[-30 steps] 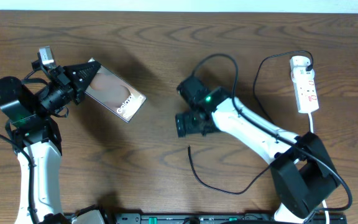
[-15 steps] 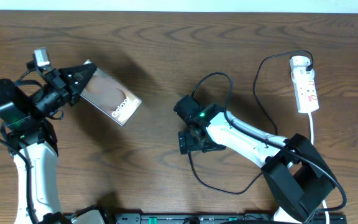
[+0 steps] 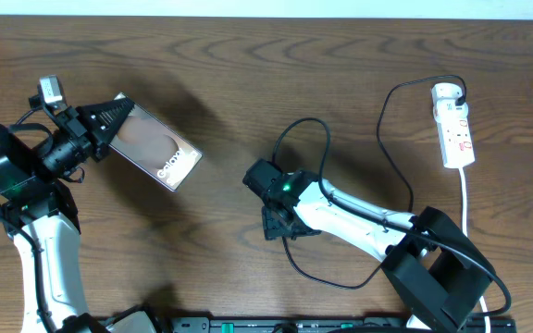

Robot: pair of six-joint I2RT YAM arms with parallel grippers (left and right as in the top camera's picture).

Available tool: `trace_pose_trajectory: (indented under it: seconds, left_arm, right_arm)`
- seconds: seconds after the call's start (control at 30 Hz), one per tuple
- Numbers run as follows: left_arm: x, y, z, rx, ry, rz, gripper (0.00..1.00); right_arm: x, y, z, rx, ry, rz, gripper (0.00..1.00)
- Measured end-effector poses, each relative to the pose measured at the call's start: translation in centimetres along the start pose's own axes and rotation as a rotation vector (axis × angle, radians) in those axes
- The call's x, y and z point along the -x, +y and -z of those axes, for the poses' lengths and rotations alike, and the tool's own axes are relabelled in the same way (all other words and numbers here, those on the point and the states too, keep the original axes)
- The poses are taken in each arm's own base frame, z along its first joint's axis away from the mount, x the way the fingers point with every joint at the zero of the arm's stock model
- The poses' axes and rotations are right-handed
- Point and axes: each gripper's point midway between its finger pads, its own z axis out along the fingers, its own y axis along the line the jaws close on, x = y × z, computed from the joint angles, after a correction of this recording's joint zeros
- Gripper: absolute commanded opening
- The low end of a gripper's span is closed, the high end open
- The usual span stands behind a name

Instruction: Plug charger to phone and switch on socket

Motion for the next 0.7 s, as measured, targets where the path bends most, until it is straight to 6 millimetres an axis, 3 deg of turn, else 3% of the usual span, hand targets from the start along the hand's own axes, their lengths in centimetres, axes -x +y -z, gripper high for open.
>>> trace_pose_trajectory:
  seconds: [0.7]
  left_arm:
    - [-0.04,-0.02,0.0,-0.001,0.002,0.0,0.07]
  right_arm:
    - [-0.17,-0.52,-0.45,-0.018,-0.005,-0.033,0.48]
